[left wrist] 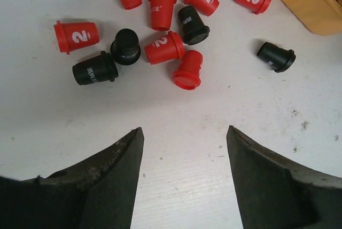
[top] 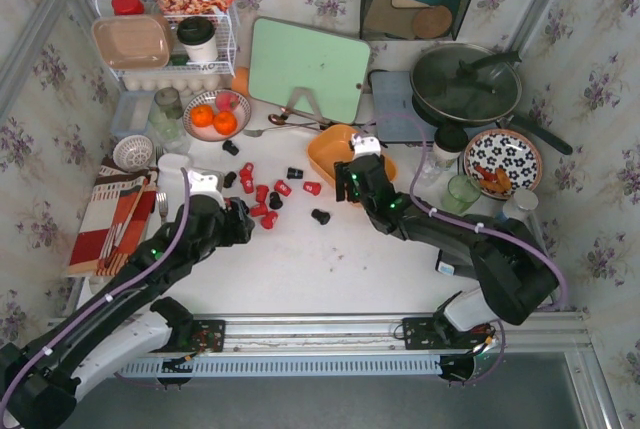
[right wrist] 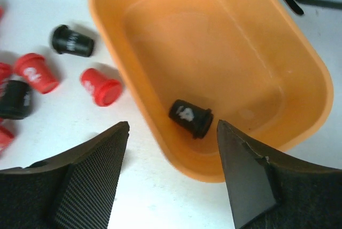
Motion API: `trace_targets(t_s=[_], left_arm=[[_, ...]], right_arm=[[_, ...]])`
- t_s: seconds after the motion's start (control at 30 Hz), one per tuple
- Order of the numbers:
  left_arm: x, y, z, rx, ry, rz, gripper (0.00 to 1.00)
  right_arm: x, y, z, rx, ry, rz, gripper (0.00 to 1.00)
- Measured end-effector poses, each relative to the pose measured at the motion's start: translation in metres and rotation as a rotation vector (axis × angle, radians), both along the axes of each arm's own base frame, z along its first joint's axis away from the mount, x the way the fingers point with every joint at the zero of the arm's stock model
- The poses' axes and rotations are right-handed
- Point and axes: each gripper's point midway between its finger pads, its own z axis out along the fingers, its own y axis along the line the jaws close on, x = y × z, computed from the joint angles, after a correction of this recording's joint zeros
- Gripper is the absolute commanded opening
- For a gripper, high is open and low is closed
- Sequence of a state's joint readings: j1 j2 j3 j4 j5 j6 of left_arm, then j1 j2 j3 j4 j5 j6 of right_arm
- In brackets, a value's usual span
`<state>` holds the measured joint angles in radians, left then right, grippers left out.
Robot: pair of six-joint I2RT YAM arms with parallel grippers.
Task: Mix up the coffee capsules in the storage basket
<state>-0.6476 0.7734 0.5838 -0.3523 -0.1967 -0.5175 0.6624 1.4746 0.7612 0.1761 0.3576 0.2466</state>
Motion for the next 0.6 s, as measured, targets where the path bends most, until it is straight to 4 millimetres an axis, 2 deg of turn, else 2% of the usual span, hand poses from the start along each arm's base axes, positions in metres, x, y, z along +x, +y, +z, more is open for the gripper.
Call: trace_targets(t_s=[0.17, 0.3, 0.37, 0.6], left_arm=[[0.0, 0.006, -0.003, 0.012, -0.008, 0.021, 0.66], [0.0, 0.01, -0.006, 0.022, -0.006, 0.042, 0.66], [0.0, 0.011, -0.008, 0.024, -0.006, 0.05, 0.66], [0.0, 0.016, -0.01, 0.034, -0.008, 0.07, 0.66]], right_arm=[[-0.017, 0.035, 0.03, -0.012, -0.052, 0.122, 0.68], [-0.032, 0.061, 0.033, -0.046, -0.044, 0.225, 0.66], [-0.036, 0.07, 0.026, -0.067, -0.022, 0.254, 0.65], [-0.052, 0.092, -0.026, -0.184, 0.123, 0.357, 0.63]])
